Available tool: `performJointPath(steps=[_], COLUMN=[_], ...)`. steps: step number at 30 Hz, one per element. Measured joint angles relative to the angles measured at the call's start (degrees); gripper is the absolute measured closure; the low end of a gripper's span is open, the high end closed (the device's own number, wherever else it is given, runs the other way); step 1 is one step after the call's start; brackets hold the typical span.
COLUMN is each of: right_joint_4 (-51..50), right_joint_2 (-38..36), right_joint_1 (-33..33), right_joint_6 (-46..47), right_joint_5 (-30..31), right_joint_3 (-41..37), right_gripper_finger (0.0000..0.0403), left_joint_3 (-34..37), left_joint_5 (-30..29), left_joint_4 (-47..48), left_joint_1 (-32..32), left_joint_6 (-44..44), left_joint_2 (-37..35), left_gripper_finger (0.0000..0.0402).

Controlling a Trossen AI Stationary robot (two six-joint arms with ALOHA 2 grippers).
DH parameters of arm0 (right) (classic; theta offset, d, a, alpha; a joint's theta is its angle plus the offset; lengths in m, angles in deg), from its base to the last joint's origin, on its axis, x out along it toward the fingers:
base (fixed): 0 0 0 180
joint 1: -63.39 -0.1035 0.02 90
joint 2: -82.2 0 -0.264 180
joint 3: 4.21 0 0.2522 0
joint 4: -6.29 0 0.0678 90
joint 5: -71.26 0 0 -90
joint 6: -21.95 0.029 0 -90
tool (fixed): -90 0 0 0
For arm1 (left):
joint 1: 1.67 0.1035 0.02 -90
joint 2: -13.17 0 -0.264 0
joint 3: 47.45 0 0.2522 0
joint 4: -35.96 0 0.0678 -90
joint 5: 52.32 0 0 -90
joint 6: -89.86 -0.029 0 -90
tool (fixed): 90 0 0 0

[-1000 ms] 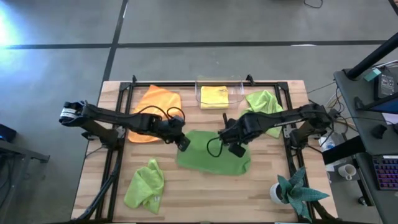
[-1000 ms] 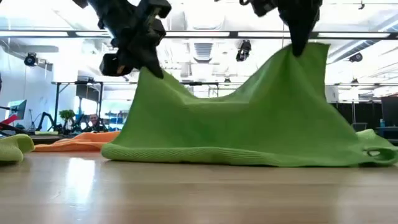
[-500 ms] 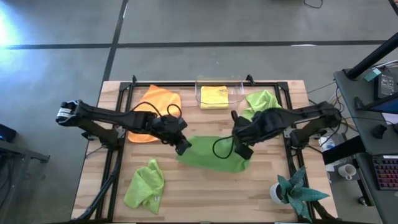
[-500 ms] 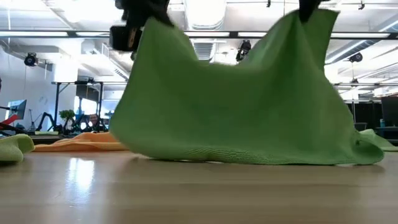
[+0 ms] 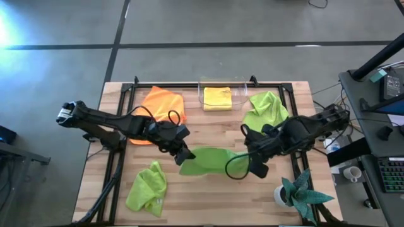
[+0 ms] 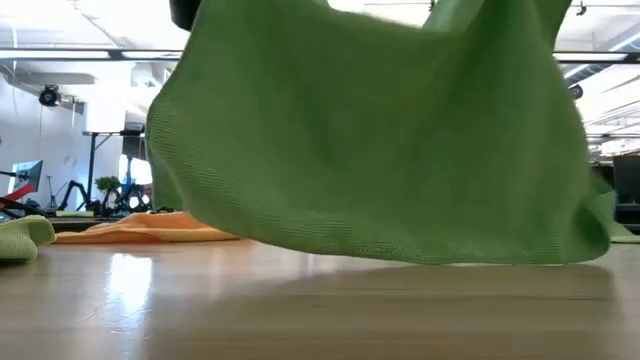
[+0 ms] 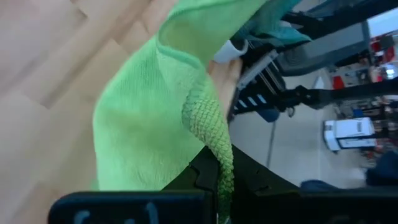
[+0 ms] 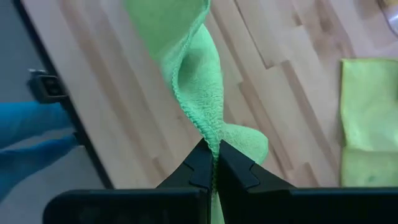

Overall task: Fold microfiber towels
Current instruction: Fold the green microfiber cloth

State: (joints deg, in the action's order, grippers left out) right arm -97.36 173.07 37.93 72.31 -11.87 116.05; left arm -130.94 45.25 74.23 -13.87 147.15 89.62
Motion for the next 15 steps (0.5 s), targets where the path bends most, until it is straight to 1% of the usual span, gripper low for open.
performJointPath(steps=[4,9,15], right_joint_4=[-0.03,0.01,0.36], right_joint_2=[0.01,0.02,0.02], right_joint_1=[-2.59,-5.67,-9.07], right_joint_6=[1.99,3.89,6.52], right_joint_5=[-0.01,-0.17,-0.13], right_joint_3=[3.11,6.53,7.72], right_gripper_finger=[0.0394,0.0394,0.0394], left_joint_3=[-1.37,-3.51,-2.98], left_joint_5=[1.62,1.80,1.75], left_joint_4=[0.02,-0.15,0.02], left_joint_1=[-2.16,-4.98,-8.27], left_joint_6=[3.84,7.84,12.45], left_joint_2=[0.00,0.09,0.24], left_gripper_finger=[0.0402,0.0402,0.0402])
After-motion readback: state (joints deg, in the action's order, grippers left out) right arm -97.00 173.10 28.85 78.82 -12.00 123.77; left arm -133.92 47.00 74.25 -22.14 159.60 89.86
